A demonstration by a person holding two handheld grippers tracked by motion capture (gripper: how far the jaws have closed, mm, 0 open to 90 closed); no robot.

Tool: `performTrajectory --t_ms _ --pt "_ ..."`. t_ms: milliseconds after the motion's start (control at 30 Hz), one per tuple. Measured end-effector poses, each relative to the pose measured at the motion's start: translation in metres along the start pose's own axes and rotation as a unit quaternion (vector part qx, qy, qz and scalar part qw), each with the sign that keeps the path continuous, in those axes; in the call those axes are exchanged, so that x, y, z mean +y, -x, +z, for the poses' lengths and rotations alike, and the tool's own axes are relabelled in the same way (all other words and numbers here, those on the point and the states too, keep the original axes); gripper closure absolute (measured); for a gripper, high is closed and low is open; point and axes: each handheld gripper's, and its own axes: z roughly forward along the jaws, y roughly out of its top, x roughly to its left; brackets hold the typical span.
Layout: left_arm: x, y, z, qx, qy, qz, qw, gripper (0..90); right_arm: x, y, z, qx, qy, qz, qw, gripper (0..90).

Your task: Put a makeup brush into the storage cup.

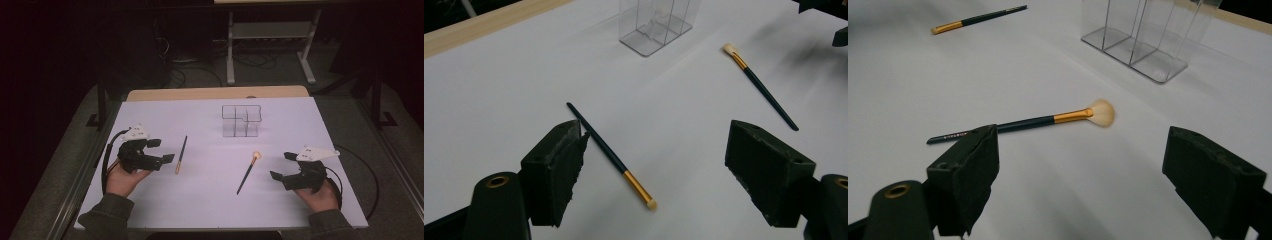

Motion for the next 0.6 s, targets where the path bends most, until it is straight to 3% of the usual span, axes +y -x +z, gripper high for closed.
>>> performTrajectory --t_ms 267,600 --pt "0.010 -0.005 0.011 -0.009 -0.005 -0.010 0.9999 23.7 0.000 0.000 0.000 0.001 -0.004 0.003 1.0000 14.1" --pt "0.019 -0.007 0.018 -0.008 -0.013 -0.009 0.9999 25.6 0.000 0.002 0.000 -0.001 -0.004 0.004 1.0000 14.0"
